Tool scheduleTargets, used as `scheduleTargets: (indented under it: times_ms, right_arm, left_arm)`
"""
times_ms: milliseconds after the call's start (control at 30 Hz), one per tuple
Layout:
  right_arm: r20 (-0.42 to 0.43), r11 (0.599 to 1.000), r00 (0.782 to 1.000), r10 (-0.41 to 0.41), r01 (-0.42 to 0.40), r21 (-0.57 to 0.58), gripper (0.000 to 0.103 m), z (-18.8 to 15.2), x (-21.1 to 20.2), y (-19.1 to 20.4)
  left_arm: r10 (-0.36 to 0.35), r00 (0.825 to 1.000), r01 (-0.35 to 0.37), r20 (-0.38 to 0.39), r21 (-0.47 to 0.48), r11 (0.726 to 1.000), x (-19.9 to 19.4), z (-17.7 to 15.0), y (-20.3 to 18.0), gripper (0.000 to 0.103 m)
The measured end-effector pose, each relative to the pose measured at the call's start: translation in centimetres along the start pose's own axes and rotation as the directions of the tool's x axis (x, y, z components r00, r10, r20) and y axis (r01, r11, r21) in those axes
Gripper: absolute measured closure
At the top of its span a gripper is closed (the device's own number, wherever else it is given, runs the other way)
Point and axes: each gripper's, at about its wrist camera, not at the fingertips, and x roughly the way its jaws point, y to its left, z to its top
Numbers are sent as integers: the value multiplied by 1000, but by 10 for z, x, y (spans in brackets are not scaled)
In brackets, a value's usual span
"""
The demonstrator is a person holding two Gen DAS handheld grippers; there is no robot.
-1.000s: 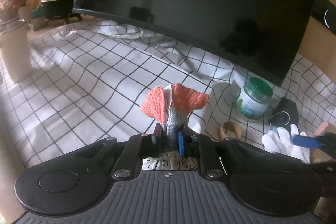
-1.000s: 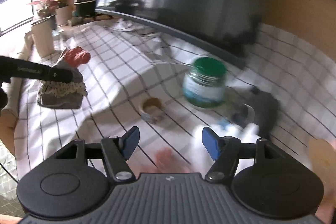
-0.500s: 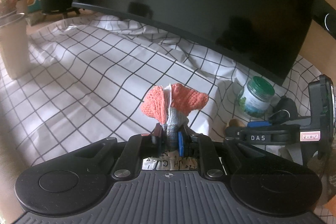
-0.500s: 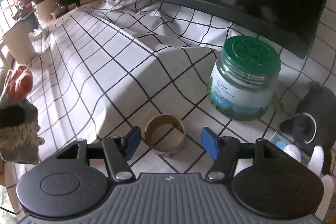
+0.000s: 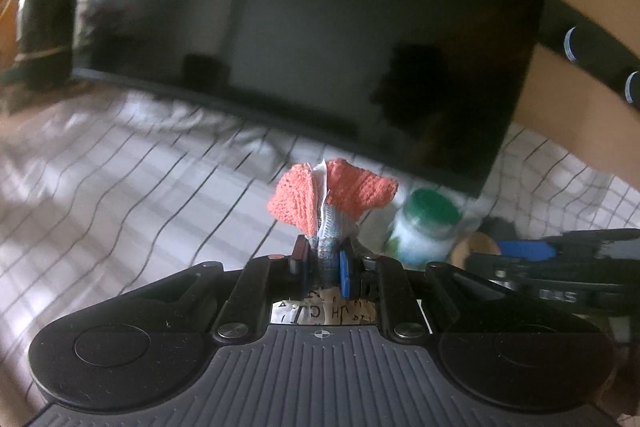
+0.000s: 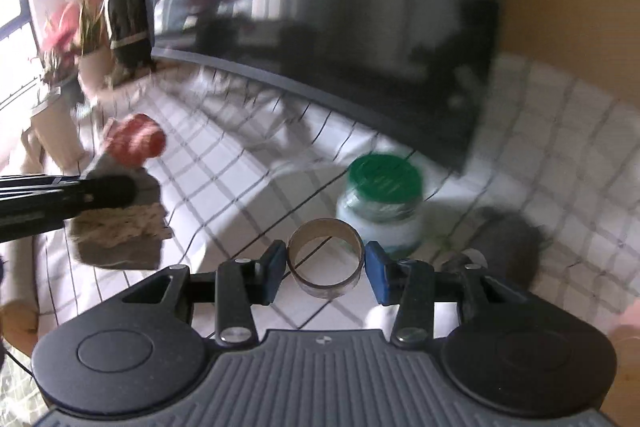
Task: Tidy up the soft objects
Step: 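Carry the sock and the cardboard ring over the pink box with both tools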
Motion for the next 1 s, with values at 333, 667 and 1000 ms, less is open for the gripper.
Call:
scheduleTargets:
  times_ms: [333, 667, 1000]
  right_arm:
    - [256, 969, 934, -249, 237, 77, 60, 9, -139, -84]
    - [194, 817, 796, -573, 534, 219, 60, -78, -235, -185]
    - [36, 805, 855, -518, 473, 358, 53, -145, -215, -243]
  left_arm:
    - [-267, 956, 254, 125, 107, 961, -3, 54, -110, 86]
    - [-618, 782, 621, -85, 184, 761, 29, 39, -282, 86]
    - [-526, 733, 607, -431, 67, 792, 133, -27, -383, 70]
